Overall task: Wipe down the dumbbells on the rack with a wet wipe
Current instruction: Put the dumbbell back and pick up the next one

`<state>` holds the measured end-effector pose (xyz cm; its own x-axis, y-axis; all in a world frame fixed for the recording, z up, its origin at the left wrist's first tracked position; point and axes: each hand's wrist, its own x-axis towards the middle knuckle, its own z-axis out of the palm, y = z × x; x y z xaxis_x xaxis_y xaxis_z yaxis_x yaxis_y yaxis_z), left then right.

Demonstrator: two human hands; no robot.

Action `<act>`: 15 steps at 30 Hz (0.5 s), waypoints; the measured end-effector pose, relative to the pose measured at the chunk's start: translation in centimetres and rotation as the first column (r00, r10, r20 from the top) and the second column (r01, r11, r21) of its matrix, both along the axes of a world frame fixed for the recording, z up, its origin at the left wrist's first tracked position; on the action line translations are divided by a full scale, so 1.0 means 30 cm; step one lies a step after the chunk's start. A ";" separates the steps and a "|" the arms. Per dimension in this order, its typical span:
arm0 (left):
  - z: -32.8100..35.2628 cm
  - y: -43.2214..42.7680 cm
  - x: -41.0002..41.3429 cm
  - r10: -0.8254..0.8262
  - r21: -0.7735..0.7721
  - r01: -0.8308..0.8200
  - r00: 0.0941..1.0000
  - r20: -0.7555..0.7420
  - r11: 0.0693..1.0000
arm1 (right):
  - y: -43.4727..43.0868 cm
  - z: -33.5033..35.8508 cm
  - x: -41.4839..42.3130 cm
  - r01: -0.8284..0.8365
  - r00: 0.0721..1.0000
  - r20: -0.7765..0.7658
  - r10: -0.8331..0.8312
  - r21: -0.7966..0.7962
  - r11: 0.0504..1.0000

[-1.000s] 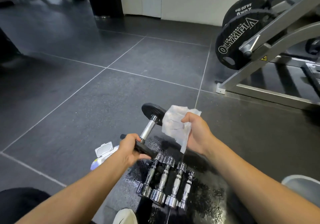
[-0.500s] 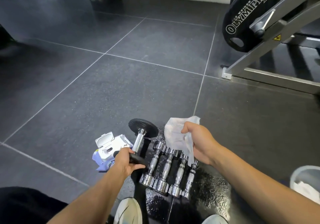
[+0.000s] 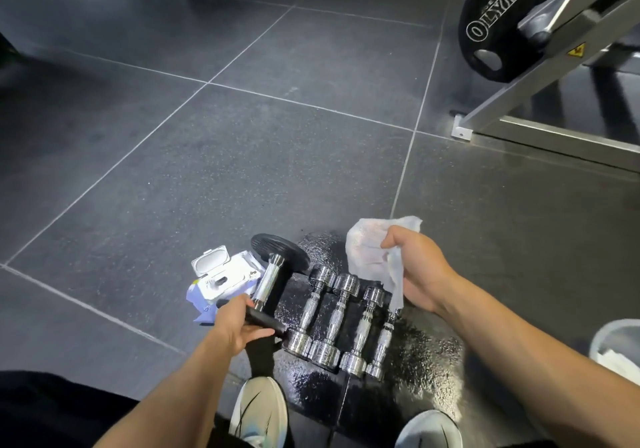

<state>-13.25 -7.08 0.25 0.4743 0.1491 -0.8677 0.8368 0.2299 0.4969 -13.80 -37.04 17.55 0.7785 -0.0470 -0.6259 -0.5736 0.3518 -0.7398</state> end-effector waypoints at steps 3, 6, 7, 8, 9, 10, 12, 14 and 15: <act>0.027 -0.012 0.015 0.069 0.179 -0.058 0.996 -0.057 0.982 | 0.009 -0.008 -0.009 -0.002 1.000 -0.008 0.001 -0.026 1.000; 0.093 -0.023 0.044 -0.055 0.717 0.032 0.998 0.009 0.696 | 0.011 -0.007 -0.012 -0.012 1.000 -0.011 0.012 -0.026 1.000; 0.106 -0.023 0.059 -0.226 0.860 0.084 0.974 0.036 0.503 | 0.008 -0.006 -0.013 -0.012 1.000 -0.003 0.012 -0.014 1.000; 0.111 -0.024 0.073 -0.413 0.932 0.111 0.910 0.045 0.345 | 0.006 -0.004 -0.012 -0.005 1.000 0.001 0.005 -0.005 1.000; 0.105 -0.033 0.082 -0.575 0.952 0.143 0.817 0.040 0.269 | 0.003 -0.003 -0.010 -0.006 1.000 0.002 0.006 -0.006 1.000; 0.095 -0.056 0.092 -0.694 0.944 0.194 0.719 0.049 0.268 | -0.002 -0.007 -0.007 -0.003 1.000 0.005 0.003 -0.002 1.000; 0.070 -0.144 0.096 -0.821 0.859 0.379 0.566 0.081 0.346 | -0.008 -0.011 -0.003 0.014 1.000 0.002 -0.014 0.012 1.000; 0.017 -0.241 0.104 -0.869 0.751 0.553 0.492 0.056 0.361 | -0.015 -0.019 0.002 0.022 1.000 0.005 -0.022 0.034 0.999; -0.029 -0.282 0.109 -0.860 0.699 0.599 0.509 0.043 0.390 | -0.017 -0.022 0.006 0.019 1.000 0.011 -0.019 0.044 0.999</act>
<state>-9.98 -15.54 -0.61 0.8668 -0.0627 -0.4947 0.2570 -0.7939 0.5511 -13.62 -37.56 16.89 0.7845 -0.0347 -0.6191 -0.5584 0.3945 -0.7298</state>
